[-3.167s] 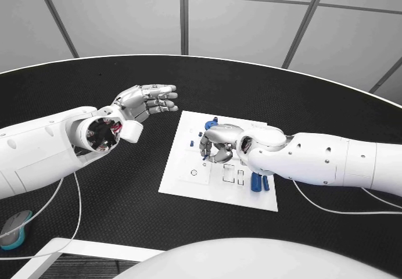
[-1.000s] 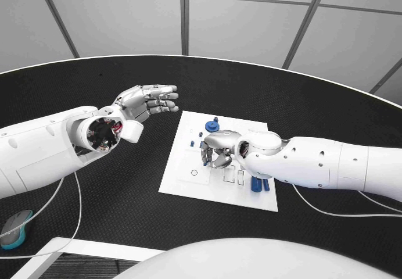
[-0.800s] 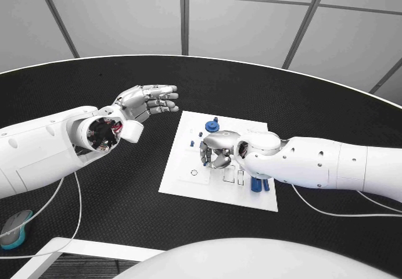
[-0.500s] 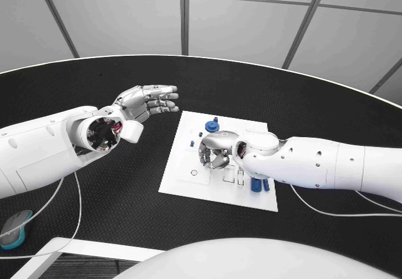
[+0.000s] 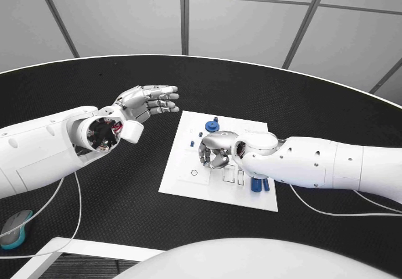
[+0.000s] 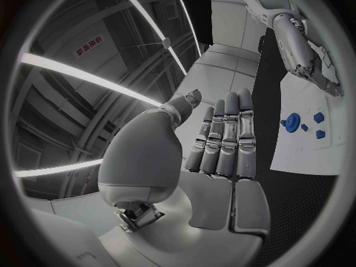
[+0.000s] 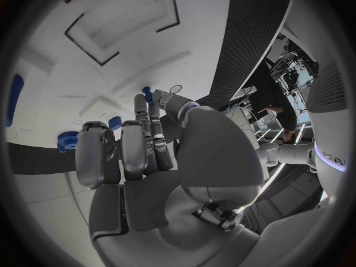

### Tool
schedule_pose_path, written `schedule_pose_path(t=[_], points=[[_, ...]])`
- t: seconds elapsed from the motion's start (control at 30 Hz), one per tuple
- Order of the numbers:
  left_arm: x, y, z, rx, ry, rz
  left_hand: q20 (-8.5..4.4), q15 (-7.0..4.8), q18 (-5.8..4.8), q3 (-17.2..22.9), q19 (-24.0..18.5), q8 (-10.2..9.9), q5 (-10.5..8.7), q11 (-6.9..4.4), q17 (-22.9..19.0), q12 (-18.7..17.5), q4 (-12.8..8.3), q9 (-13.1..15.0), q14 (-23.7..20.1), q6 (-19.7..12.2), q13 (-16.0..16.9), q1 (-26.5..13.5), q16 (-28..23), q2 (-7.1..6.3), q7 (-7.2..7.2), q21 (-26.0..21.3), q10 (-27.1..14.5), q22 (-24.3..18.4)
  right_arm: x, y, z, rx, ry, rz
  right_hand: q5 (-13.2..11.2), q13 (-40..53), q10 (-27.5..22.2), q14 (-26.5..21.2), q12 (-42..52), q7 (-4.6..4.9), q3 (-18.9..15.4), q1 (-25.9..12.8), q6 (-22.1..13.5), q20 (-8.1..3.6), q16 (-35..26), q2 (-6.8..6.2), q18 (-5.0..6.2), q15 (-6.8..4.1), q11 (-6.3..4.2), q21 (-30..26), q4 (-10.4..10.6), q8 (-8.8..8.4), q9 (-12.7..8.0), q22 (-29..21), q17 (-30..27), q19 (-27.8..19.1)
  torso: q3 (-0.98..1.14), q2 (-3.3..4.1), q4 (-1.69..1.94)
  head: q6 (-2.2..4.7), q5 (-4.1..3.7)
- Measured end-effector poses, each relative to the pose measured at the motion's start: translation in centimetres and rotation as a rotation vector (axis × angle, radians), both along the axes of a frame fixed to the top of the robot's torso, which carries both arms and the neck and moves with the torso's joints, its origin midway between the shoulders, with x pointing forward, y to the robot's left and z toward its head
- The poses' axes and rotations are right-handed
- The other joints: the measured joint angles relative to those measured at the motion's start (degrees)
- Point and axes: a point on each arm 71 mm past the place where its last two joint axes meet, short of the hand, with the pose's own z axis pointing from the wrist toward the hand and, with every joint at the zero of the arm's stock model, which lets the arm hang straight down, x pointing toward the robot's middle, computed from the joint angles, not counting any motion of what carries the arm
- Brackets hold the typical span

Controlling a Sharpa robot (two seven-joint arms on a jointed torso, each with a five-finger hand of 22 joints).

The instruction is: Assemble the parts on the task board

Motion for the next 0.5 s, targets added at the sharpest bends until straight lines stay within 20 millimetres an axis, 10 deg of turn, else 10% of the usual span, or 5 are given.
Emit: schedule_pose_path(t=[0.5], points=[[-0.01,-0.09,-0.04,0.001,0.005,-0.008,0.00,0.00,0.00,-0.16,0.00,0.00,0.00,0.21,-0.01,0.21,0.16,-0.04,0.00,0.00,0.01,0.00,0.00,0.00,0.00,0.00,-0.21,-0.09,0.01,0.05,0.17,0.024,-0.017,0.013,0.04,-1.22,-5.41,0.01,-1.76,1.94,0.25,-0.84,-4.77,0.62,-0.42,-0.83,-0.01,1.21,2.31,-2.54,0.24,-2.99,-0.67,0.00,-1.48,0.01,0.01,-0.07,-0.05,0.00,-0.14]])
